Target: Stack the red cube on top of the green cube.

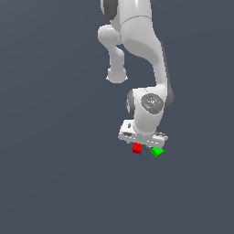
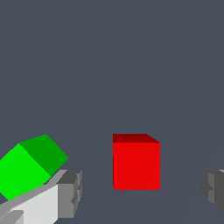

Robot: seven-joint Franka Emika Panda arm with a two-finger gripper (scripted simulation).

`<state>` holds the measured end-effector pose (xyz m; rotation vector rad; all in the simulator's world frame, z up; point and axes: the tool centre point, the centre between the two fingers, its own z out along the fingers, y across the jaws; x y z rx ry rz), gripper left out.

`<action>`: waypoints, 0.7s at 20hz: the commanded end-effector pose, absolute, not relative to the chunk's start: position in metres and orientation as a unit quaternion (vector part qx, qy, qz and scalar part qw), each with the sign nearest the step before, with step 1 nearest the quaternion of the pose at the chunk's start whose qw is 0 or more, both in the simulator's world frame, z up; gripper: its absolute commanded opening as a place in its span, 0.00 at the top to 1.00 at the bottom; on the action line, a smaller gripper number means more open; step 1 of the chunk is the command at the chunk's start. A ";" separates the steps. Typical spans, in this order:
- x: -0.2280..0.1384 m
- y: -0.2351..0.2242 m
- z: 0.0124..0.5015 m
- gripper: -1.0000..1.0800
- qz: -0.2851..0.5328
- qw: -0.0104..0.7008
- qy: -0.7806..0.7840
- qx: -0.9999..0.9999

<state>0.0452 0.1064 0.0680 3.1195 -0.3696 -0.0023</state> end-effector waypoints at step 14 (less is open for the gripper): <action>0.044 0.105 0.030 0.04 0.000 0.000 -0.117 0.993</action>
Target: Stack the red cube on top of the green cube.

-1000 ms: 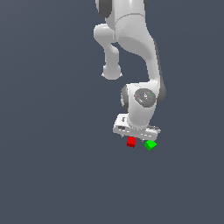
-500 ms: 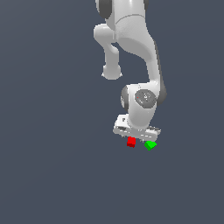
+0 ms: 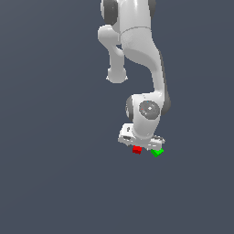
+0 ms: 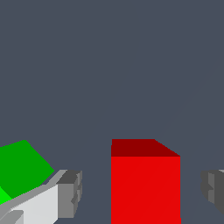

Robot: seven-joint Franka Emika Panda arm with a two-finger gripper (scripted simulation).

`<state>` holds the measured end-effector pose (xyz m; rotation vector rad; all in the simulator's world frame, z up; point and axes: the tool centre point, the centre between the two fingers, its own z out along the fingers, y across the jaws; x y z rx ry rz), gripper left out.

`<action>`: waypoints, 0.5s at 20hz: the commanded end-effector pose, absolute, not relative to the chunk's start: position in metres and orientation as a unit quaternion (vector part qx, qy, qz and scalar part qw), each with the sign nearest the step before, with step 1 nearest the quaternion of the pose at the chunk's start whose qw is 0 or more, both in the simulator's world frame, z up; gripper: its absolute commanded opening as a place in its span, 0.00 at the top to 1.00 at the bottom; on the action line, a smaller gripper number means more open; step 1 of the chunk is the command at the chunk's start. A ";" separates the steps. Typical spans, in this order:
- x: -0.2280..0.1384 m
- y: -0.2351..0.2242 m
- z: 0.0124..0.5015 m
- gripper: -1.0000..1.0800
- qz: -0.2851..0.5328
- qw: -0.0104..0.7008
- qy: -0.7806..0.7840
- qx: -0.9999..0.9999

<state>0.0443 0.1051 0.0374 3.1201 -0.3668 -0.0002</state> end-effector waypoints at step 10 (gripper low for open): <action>0.045 0.105 0.020 1.00 0.000 0.000 -0.117 0.993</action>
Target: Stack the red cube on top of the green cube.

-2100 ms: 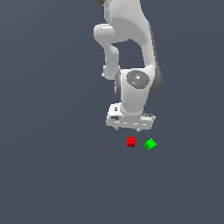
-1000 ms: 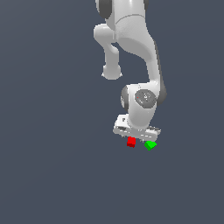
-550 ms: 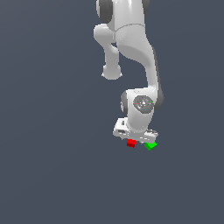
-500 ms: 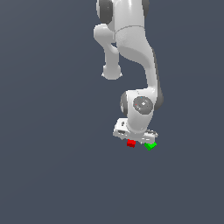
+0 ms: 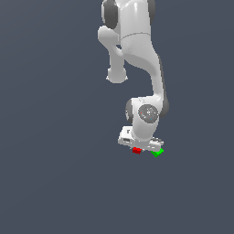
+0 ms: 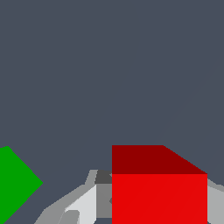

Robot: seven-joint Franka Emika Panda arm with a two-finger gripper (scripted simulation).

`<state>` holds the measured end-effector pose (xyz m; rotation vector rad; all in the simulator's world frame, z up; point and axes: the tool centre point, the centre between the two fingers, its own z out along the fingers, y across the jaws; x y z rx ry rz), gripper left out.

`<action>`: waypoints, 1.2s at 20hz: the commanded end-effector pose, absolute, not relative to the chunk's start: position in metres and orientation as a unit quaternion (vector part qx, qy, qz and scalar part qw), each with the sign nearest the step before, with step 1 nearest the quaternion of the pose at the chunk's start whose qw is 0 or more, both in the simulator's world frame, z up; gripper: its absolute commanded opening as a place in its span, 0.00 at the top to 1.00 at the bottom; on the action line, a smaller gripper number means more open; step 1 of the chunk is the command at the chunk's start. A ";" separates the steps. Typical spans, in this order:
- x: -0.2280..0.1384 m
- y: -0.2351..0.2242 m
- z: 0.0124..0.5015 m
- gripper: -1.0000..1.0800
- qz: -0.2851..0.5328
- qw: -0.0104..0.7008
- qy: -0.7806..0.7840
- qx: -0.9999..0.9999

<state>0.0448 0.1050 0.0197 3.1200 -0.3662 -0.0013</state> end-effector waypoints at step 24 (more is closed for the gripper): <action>0.043 0.105 0.094 1.00 0.000 0.000 -0.116 0.993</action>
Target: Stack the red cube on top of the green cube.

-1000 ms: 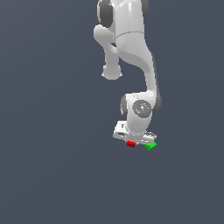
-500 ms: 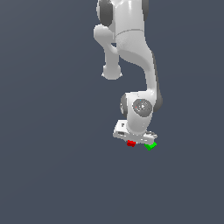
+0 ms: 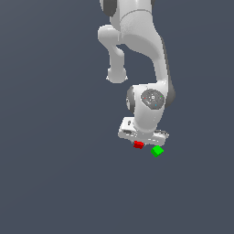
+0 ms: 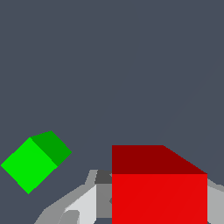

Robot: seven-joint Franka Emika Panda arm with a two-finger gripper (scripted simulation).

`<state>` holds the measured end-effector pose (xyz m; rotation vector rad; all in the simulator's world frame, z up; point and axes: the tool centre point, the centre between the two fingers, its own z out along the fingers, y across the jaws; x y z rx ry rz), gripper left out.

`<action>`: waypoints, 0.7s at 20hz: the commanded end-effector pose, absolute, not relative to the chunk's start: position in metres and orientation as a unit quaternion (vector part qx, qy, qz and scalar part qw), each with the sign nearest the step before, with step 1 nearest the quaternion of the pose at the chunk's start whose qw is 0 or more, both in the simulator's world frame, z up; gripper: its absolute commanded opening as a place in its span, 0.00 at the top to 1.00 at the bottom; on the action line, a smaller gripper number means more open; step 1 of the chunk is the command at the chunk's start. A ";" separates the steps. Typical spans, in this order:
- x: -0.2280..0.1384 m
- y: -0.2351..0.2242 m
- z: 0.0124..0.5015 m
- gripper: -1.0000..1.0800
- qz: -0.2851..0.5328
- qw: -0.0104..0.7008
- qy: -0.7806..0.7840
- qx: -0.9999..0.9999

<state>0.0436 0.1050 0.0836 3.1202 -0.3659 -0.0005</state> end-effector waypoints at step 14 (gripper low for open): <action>0.046 0.111 0.115 1.00 0.000 0.000 -0.116 0.993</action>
